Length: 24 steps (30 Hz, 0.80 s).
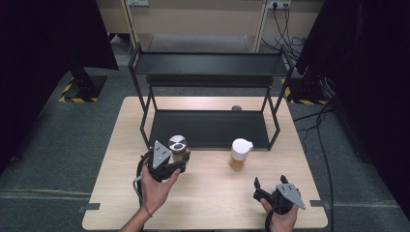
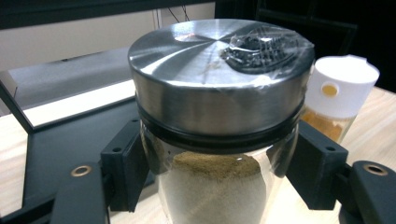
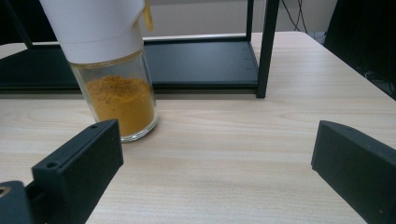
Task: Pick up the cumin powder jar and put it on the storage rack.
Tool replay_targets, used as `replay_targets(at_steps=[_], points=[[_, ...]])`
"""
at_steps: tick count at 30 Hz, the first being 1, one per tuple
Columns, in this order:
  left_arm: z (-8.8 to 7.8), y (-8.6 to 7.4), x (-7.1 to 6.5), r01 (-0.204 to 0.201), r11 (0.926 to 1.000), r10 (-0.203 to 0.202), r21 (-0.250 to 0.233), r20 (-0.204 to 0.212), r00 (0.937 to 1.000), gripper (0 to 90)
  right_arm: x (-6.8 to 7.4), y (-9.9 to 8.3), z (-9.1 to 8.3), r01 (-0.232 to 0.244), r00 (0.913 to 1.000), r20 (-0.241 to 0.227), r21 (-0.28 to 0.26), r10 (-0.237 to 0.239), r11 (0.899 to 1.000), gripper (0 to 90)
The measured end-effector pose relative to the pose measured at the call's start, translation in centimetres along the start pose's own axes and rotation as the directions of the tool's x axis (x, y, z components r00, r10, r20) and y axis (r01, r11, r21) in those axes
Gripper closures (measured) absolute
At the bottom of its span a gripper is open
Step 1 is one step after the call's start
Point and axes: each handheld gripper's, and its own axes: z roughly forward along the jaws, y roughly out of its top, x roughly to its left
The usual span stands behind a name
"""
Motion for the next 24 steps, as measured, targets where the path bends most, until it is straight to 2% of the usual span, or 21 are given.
replay_targets(at_steps=[2,9,16,21,23,24], points=[[-0.1,0.8,0.2,0.008,1.0000,-0.008,-0.001,0.001,1.0000,29.8,0.0,0.0,0.0,-0.001,1.0000,-0.001,0.001,0.001,1.000,2.1],[-0.7,3.4,0.8,0.000,0.9998,-0.001,-0.019,-0.015,0.9999,29.8,-0.1,0.0,0.0,-0.001,1.0000,-0.002,0.001,0.001,1.000,2.1],[-1.1,5.9,1.5,-0.013,0.9998,0.013,-0.015,-0.031,0.9994,29.8,0.0,0.2,0.1,0.013,0.9999,-0.006,0.009,-0.012,1.000,2.1],[-0.8,7.9,2.1,-0.008,0.9999,0.008,-0.013,-0.026,0.9996,29.8,-0.2,0.2,0.1,-0.001,0.9999,-0.012,0.012,0.001,1.000,2.1],[-0.7,8.4,2.1,-0.017,0.9998,0.017,-0.012,-0.030,0.9994,29.8,-0.4,0.2,0.1,-0.014,0.9998,-0.014,0.013,0.014,1.000,2.1],[-0.6,9.2,2.2,-0.024,0.9996,0.024,-0.016,-0.027,0.9994,29.8,-0.4,0.2,0.1,-0.017,0.9997,-0.014,0.013,0.018,1.000,2.2]])
